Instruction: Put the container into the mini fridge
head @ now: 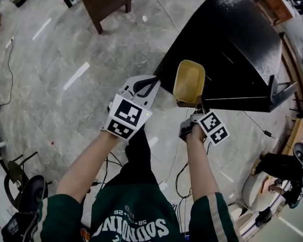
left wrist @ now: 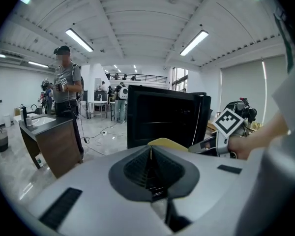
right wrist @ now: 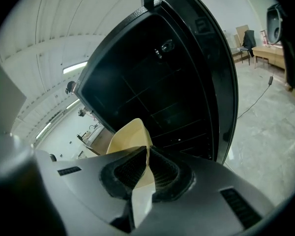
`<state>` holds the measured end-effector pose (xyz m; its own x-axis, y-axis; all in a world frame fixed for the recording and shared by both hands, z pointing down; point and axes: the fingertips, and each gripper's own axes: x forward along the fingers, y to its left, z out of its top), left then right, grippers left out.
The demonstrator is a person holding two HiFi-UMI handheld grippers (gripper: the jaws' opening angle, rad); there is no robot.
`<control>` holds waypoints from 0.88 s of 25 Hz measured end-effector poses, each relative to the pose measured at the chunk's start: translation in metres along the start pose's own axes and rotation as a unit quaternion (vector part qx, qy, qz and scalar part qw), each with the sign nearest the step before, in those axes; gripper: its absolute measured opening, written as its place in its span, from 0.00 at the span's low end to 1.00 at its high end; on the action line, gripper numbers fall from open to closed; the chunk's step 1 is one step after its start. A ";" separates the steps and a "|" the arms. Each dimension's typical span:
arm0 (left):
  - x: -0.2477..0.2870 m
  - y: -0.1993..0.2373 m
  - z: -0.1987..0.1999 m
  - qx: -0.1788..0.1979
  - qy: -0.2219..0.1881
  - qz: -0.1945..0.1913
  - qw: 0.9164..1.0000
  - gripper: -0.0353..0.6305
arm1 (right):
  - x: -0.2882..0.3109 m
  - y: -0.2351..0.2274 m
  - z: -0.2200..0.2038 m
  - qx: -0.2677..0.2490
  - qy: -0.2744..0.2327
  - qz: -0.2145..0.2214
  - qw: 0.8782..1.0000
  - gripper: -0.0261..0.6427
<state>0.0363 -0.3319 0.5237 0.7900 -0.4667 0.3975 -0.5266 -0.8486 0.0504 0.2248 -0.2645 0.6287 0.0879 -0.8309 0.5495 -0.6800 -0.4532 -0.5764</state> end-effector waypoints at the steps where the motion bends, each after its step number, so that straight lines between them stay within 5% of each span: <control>1: 0.004 0.001 0.001 0.001 -0.002 -0.001 1.000 0.07 | 0.006 -0.003 0.002 0.006 -0.002 -0.003 1.000 0.11; 22: 0.062 0.008 -0.023 -0.034 0.006 -0.006 0.999 0.07 | 0.102 -0.072 0.040 0.124 -0.061 -0.132 0.982 0.11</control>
<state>0.0738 -0.3613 0.5699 0.7933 -0.4527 0.4071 -0.5371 -0.8352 0.1181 0.3120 -0.3300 0.7020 0.3331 -0.6999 0.6318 -0.4252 -0.7096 -0.5619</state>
